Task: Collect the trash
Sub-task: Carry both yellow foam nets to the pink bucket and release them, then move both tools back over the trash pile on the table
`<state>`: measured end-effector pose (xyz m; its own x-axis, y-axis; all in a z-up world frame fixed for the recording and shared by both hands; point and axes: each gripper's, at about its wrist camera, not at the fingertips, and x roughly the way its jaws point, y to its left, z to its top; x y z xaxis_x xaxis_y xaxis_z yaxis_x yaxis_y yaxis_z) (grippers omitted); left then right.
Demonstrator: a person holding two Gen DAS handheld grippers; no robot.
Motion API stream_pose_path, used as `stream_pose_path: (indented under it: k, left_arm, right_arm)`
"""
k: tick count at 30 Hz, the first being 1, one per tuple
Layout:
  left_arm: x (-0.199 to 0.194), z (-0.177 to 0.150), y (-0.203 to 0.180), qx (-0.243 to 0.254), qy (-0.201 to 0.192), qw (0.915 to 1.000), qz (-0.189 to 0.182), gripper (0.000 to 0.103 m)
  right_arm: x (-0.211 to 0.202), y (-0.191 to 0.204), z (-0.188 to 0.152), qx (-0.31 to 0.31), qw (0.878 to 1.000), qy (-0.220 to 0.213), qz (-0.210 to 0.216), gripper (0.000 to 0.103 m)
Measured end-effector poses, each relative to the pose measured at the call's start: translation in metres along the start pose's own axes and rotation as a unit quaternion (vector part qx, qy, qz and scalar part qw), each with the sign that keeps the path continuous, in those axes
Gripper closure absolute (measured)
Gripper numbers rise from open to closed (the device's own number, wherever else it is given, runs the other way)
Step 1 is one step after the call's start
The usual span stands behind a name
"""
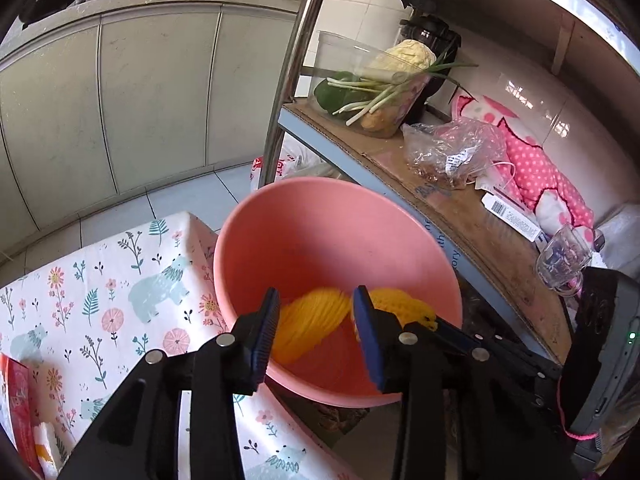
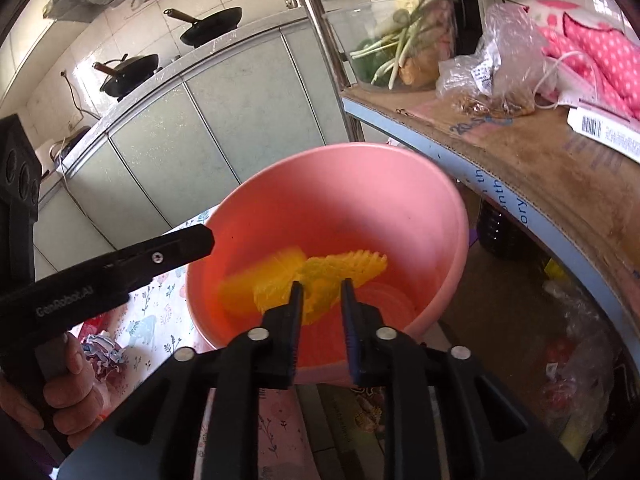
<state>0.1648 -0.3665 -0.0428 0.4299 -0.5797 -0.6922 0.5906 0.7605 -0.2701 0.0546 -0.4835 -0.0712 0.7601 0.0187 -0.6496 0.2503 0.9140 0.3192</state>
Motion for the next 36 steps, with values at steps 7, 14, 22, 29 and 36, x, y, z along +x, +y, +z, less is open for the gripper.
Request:
stream_pose_path:
  k: [7, 14, 22, 29, 36]
  left_arm:
    - [-0.021, 0.001, -0.009, 0.016, -0.020, 0.9997, -0.006, 0.064]
    - [-0.061, -0.002, -0.006, 0.020, -0.052, 0.9984, -0.004, 0.064]
    - [-0.135, -0.015, 0.013, 0.028, -0.102, 0.9940, 0.027, 0.058]
    - [-0.207, -0.042, 0.049, 0.022, -0.138, 0.9878, 0.069, 0.055]
    - [-0.268, -0.082, 0.095, 0.001, -0.160, 0.9790, 0.126, 0.054]
  right_arm:
    - [-0.011, 0.004, -0.001, -0.011, 1.000, -0.011, -0.004, 0.079]
    - [-0.034, 0.023, -0.003, -0.025, 0.999, -0.028, 0.004, 0.079]
    - [-0.070, 0.062, -0.014, -0.057, 0.996, -0.053, 0.038, 0.079]
    - [-0.091, 0.102, -0.029, -0.094, 0.992, -0.058, 0.060, 0.079]
    - [-0.097, 0.129, -0.045, -0.112, 0.989, -0.041, 0.083, 0.079]
